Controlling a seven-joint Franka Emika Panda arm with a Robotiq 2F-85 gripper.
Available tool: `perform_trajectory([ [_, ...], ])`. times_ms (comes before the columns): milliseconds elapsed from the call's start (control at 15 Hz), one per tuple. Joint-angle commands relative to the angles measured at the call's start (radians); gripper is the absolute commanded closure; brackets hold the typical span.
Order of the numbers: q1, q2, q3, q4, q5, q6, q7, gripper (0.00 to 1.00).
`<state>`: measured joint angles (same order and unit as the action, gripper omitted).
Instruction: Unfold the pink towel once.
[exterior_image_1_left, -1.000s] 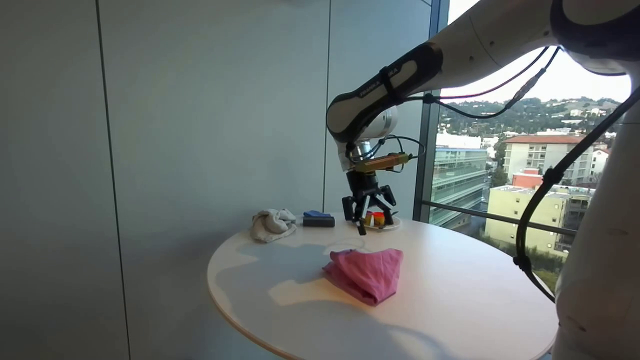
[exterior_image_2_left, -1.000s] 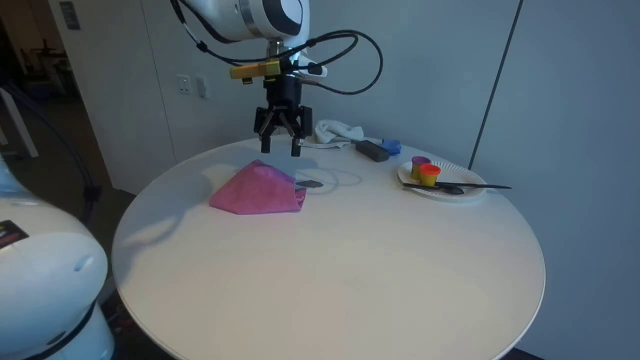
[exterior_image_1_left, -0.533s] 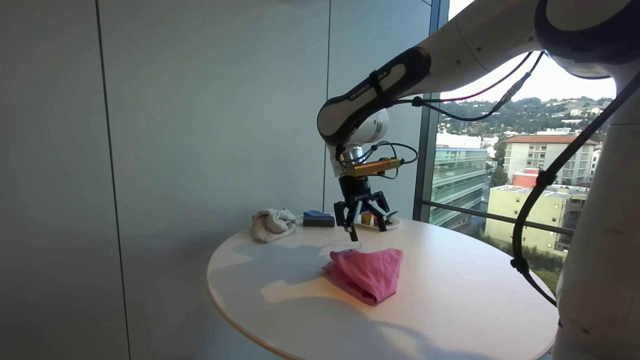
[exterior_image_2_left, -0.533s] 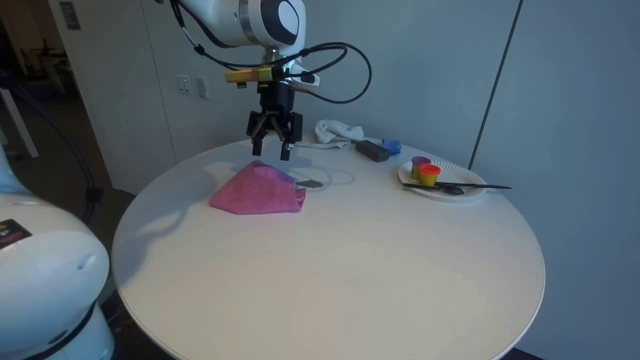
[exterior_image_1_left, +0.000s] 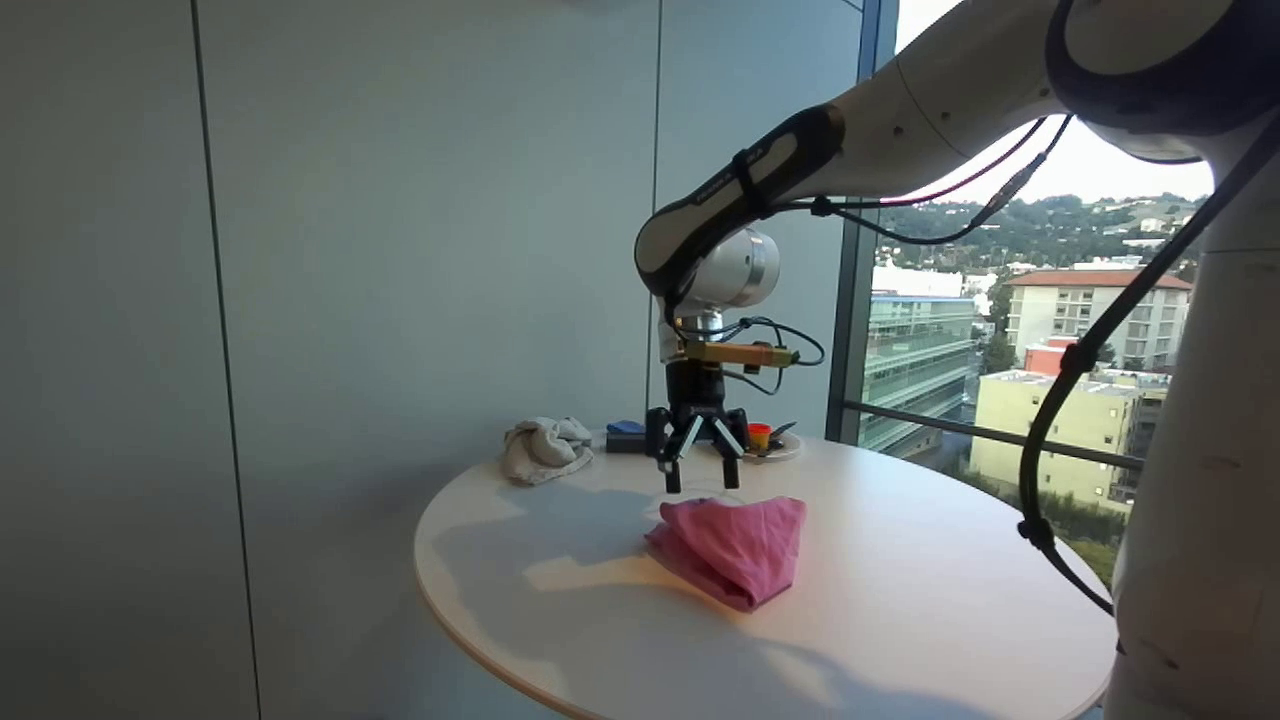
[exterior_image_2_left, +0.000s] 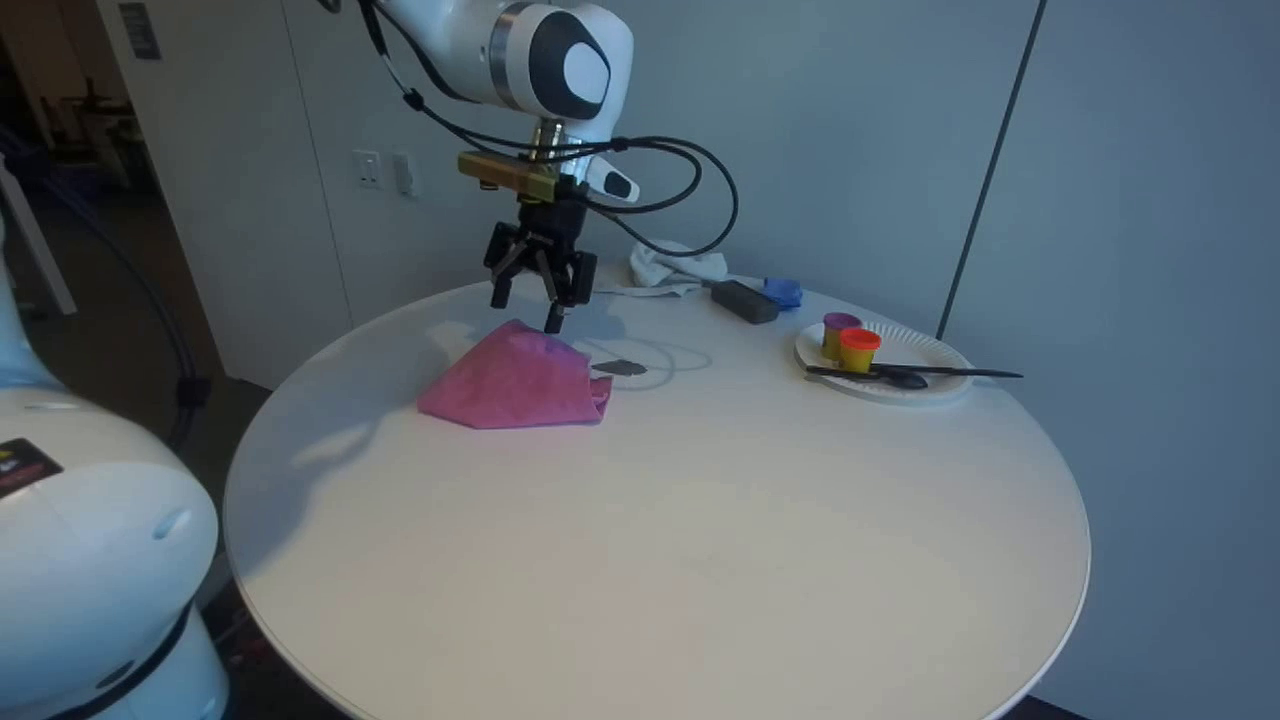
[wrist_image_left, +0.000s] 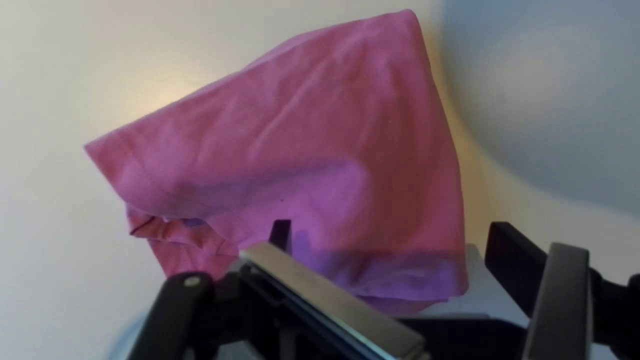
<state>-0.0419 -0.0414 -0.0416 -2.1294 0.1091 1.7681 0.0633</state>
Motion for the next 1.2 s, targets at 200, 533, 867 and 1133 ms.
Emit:
perform_trajectory([
  [200,-0.006,0.017,-0.01,-0.019,0.064,0.013,-0.041,0.27],
  [533,-0.005,0.024,-0.008,-0.021,0.055,0.012,-0.034,0.55],
  [867,-0.004,0.027,-0.007,-0.02,0.046,0.009,-0.03,0.93],
  [1133,-0.001,0.024,-0.003,-0.011,0.001,-0.002,0.002,0.93],
])
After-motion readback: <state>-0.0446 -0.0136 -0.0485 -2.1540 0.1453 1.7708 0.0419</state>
